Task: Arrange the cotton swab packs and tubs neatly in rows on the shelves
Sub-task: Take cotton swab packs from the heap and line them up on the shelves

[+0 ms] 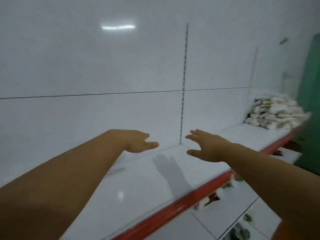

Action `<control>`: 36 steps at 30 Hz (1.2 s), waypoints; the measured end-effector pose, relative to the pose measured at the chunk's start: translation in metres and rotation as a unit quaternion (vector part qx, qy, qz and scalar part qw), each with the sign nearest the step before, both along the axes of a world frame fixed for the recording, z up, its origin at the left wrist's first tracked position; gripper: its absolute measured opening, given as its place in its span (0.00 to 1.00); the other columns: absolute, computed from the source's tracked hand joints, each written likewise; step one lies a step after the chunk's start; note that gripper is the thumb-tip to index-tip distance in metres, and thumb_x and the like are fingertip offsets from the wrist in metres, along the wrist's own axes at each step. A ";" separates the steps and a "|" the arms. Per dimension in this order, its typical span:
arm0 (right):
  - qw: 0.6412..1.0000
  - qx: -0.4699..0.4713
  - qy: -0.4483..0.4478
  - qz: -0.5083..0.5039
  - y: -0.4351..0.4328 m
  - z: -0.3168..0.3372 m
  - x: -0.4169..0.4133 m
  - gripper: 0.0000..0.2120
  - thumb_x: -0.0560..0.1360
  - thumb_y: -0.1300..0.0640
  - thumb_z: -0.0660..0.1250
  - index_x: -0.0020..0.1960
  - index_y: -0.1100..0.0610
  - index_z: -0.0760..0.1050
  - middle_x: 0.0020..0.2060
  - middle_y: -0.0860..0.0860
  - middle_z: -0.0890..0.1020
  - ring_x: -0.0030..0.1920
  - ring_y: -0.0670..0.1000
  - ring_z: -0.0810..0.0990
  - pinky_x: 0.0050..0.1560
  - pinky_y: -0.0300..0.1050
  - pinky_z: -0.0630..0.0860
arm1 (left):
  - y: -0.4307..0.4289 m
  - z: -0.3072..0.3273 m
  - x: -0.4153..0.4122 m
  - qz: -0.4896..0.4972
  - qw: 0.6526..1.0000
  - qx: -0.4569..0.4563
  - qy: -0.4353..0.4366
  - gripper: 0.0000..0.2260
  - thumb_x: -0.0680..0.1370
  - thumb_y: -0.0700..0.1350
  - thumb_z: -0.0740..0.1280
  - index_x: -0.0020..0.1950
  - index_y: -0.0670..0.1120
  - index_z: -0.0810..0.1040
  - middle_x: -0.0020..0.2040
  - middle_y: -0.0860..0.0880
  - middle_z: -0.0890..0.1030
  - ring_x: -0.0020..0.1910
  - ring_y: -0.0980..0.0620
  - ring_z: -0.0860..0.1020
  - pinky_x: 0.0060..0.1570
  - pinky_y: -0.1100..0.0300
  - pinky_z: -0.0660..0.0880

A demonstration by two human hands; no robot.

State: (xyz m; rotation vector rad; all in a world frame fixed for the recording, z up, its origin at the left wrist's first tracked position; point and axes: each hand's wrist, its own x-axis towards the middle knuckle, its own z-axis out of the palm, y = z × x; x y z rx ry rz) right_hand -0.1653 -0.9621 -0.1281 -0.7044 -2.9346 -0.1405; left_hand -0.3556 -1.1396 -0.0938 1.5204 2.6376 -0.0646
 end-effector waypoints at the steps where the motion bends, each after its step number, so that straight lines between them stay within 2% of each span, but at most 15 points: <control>1: 0.999 0.000 0.003 -0.036 0.022 0.007 0.038 0.32 0.79 0.39 0.56 0.78 0.48 0.51 0.78 0.48 0.51 0.78 0.48 0.48 0.74 0.48 0.51 | 0.037 0.007 0.031 -0.030 0.999 0.020 -0.009 0.34 0.77 0.69 0.49 0.79 0.53 0.51 0.79 0.54 0.52 0.78 0.52 0.51 0.76 0.50 0.47; 4: 0.990 0.000 -0.006 -0.143 0.090 0.017 0.154 0.33 0.79 0.40 0.58 0.78 0.47 0.50 0.78 0.49 0.53 0.77 0.51 0.53 0.74 0.49 0.55 | 0.144 0.015 0.138 -0.167 0.979 0.106 -0.056 0.31 0.80 0.65 0.49 0.79 0.53 0.50 0.80 0.53 0.50 0.78 0.54 0.47 0.76 0.52 0.45; 6: 0.981 -0.008 -0.009 -0.194 0.129 0.014 0.221 0.33 0.78 0.41 0.60 0.78 0.47 0.51 0.78 0.50 0.54 0.76 0.53 0.56 0.74 0.50 0.57 | 0.202 0.013 0.195 -0.220 0.965 0.118 -0.076 0.31 0.80 0.64 0.49 0.80 0.53 0.48 0.80 0.53 0.47 0.78 0.54 0.45 0.76 0.53 0.44; 9: 0.968 -0.015 -0.007 -0.251 0.175 0.004 0.297 0.33 0.78 0.43 0.62 0.78 0.47 0.52 0.77 0.50 0.55 0.75 0.54 0.58 0.72 0.51 0.61 | 0.276 0.007 0.247 -0.252 0.960 0.104 -0.062 0.31 0.81 0.63 0.48 0.80 0.51 0.46 0.80 0.52 0.45 0.78 0.54 0.42 0.76 0.53 0.43; 13: 0.951 -0.043 0.005 -0.305 0.230 -0.019 0.353 0.32 0.77 0.45 0.64 0.77 0.45 0.54 0.77 0.49 0.58 0.74 0.53 0.60 0.71 0.51 0.65 | 0.357 -0.006 0.288 -0.269 0.958 0.083 -0.047 0.33 0.81 0.63 0.49 0.80 0.47 0.47 0.80 0.50 0.47 0.78 0.54 0.46 0.76 0.53 0.47; 17: 0.952 -0.053 0.004 -0.300 0.299 -0.041 0.371 0.33 0.76 0.45 0.66 0.76 0.42 0.55 0.76 0.47 0.57 0.74 0.52 0.61 0.69 0.50 0.67 | 0.439 -0.023 0.311 -0.289 0.955 0.057 -0.038 0.32 0.81 0.62 0.50 0.80 0.47 0.47 0.80 0.49 0.49 0.78 0.52 0.48 0.75 0.55 0.49; 23: 0.954 -0.038 0.003 -0.296 0.439 -0.021 0.360 0.32 0.77 0.46 0.64 0.76 0.41 0.53 0.78 0.47 0.53 0.76 0.54 0.55 0.73 0.54 0.61 | 0.600 -0.027 0.302 -0.307 0.948 0.064 -0.051 0.31 0.80 0.64 0.54 0.79 0.50 0.54 0.79 0.51 0.56 0.76 0.51 0.58 0.74 0.55 0.56; 27: 0.961 -0.023 0.028 -0.275 0.531 0.008 0.361 0.32 0.78 0.46 0.63 0.77 0.44 0.53 0.77 0.46 0.56 0.75 0.50 0.58 0.73 0.50 0.60 | 0.703 -0.019 0.302 -0.310 0.945 0.085 -0.064 0.31 0.80 0.63 0.55 0.79 0.50 0.55 0.79 0.49 0.56 0.77 0.50 0.57 0.73 0.54 0.58; 31: 0.961 -0.002 0.040 -0.273 0.622 0.019 0.365 0.32 0.77 0.47 0.64 0.77 0.45 0.54 0.76 0.47 0.58 0.75 0.51 0.59 0.72 0.51 0.62 | 0.794 -0.007 0.314 -0.307 0.943 0.124 -0.028 0.31 0.80 0.63 0.54 0.79 0.51 0.51 0.80 0.47 0.48 0.79 0.47 0.45 0.76 0.47 0.48; 36: 0.973 0.013 0.055 -0.222 0.736 0.020 0.358 0.31 0.77 0.46 0.64 0.76 0.45 0.56 0.75 0.49 0.60 0.74 0.52 0.61 0.72 0.54 0.63 | 0.891 -0.005 0.316 -0.285 0.950 0.123 -0.020 0.32 0.80 0.63 0.55 0.79 0.49 0.54 0.79 0.48 0.55 0.78 0.48 0.53 0.75 0.50 0.54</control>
